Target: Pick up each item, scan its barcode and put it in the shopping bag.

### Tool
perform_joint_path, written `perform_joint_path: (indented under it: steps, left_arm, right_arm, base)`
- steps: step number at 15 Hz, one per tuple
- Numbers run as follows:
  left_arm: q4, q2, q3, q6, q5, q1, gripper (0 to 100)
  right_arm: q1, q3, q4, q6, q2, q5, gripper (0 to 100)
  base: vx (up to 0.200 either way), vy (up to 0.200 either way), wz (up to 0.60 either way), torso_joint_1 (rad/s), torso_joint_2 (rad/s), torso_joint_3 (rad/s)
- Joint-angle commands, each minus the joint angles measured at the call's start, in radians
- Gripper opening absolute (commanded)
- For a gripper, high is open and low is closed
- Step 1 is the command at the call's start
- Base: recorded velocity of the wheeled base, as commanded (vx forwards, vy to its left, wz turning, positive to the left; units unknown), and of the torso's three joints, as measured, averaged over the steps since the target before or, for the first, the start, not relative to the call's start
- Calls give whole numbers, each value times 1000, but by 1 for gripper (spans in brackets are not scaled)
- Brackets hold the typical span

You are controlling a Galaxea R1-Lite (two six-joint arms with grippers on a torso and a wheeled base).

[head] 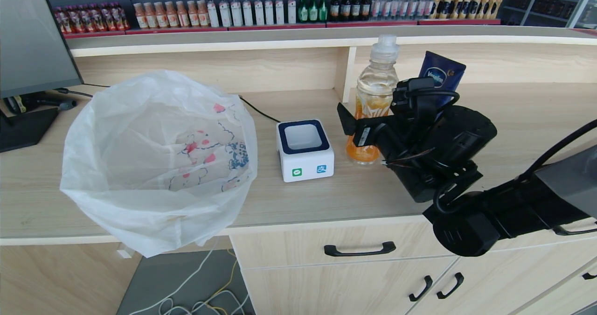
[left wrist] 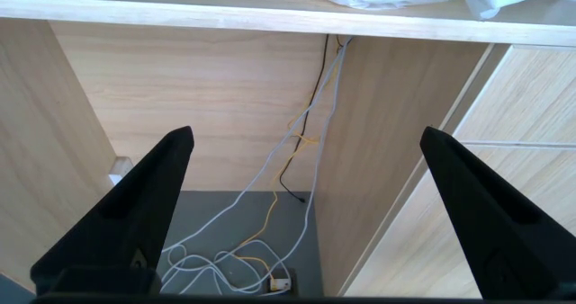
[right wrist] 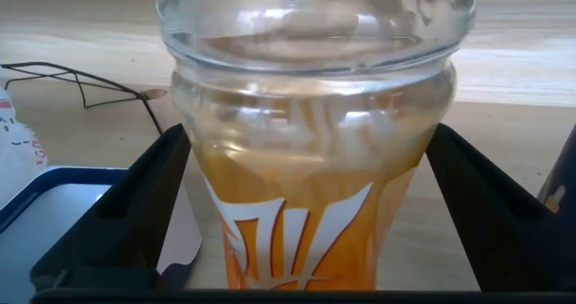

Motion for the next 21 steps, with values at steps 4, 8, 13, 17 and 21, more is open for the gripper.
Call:
perform_joint_path:
  steps: [4, 8, 13, 17, 21]
  left_arm:
    - [0, 0, 0, 0, 0, -1, 100]
    - [0, 0, 0, 0, 0, 0, 100]
    - [0, 0, 0, 0, 0, -1, 100]
    - [0, 0, 0, 0, 0, 0, 100]
    - [0, 0, 0, 0, 0, 0, 100]
  right_arm:
    - [-1, 0, -1, 1, 3, 0, 100]
    - [-1, -2, -9, 7, 3, 0, 0]
    - [-1, -20, -12, 20, 6, 0, 0]
    - [-1, -25, -13, 23, 4, 0, 0]
    - [-1, -25, -13, 23, -3, 0, 0]
  base:
    - [0, 0, 0, 0, 0, 0]
    - [0, 0, 0, 0, 0, 0]
    - [0, 0, 0, 0, 0, 0]
    - [0, 0, 0, 0, 0, 0]
    - [0, 0, 0, 0, 0, 0]
